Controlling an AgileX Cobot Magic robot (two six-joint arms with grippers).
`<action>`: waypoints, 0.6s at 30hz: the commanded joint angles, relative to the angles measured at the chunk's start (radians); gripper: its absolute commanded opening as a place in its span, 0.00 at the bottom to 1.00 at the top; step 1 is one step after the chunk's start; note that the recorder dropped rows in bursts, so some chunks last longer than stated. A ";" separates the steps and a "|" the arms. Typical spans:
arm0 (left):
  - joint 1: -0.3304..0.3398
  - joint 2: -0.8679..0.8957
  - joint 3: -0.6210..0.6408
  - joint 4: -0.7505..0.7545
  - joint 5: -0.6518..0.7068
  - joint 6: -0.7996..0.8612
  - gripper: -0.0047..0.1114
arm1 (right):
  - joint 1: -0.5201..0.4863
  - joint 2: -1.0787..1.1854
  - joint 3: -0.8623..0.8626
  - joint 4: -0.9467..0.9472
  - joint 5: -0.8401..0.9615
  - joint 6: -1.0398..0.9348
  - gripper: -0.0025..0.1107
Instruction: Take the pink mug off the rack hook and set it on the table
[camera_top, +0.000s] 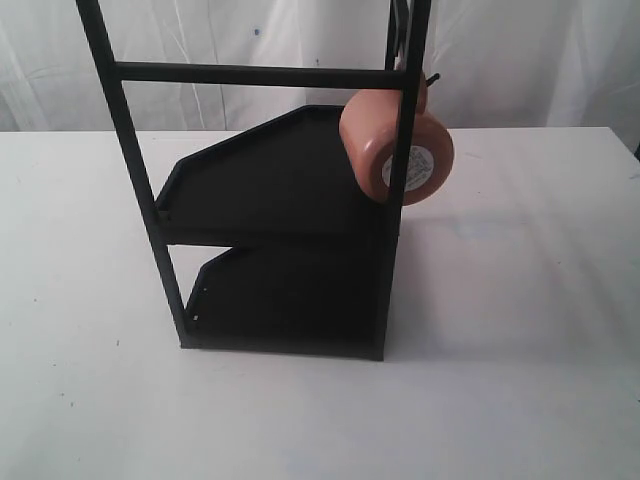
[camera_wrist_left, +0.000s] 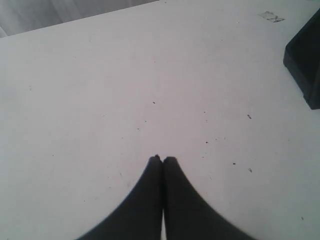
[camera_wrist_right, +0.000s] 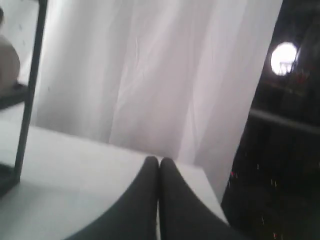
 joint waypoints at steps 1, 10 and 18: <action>0.003 -0.005 0.002 -0.012 0.002 -0.002 0.04 | 0.002 -0.002 0.002 0.020 -0.357 0.016 0.02; 0.003 -0.005 0.002 -0.012 0.002 -0.002 0.04 | 0.002 -0.002 0.001 0.257 -0.530 0.274 0.02; 0.003 -0.005 0.002 -0.012 0.002 -0.002 0.04 | 0.002 0.082 -0.127 0.253 -0.168 0.271 0.02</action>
